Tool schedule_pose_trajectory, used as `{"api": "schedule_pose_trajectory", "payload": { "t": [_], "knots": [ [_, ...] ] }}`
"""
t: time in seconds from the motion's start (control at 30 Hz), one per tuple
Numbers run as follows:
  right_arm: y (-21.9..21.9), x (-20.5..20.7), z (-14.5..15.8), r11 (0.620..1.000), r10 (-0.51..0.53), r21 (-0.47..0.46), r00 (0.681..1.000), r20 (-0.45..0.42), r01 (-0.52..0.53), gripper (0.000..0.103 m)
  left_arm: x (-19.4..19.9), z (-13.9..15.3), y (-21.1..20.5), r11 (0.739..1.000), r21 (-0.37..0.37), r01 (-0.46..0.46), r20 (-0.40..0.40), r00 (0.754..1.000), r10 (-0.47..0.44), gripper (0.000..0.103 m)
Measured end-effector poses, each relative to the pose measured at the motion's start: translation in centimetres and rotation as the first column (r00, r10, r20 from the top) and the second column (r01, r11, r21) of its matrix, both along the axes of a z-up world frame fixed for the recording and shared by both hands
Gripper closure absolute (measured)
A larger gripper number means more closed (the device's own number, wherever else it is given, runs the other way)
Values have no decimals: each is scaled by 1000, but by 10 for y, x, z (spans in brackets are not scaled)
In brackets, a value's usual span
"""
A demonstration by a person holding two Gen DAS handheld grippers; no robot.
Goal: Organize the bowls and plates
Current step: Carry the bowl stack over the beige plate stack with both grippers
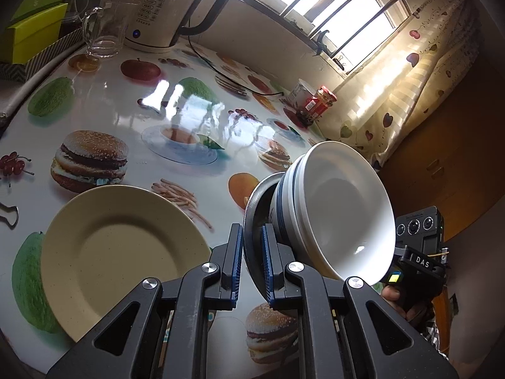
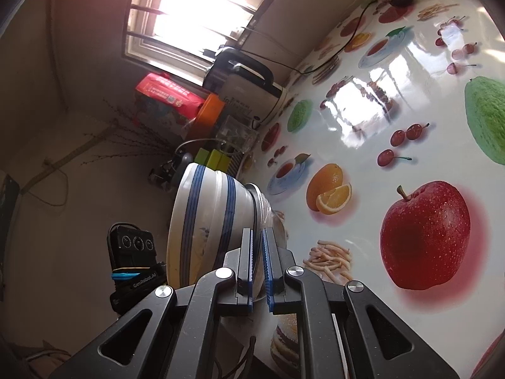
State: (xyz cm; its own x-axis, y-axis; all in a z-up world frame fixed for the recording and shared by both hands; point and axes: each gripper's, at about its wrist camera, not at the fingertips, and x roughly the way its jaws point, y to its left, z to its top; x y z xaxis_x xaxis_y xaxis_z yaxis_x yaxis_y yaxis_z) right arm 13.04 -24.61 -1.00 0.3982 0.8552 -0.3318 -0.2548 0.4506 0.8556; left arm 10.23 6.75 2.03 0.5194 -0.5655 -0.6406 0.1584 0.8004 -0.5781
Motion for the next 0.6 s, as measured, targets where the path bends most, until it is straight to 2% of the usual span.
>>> {"api": "schedule_pose_trajectory", "payload": {
  "t": [0.6],
  "knots": [
    [65, 12, 1, 994, 106, -21, 994, -4, -106, 94, -19, 4, 57, 995, 8, -102, 21, 995, 101, 92]
  ]
}}
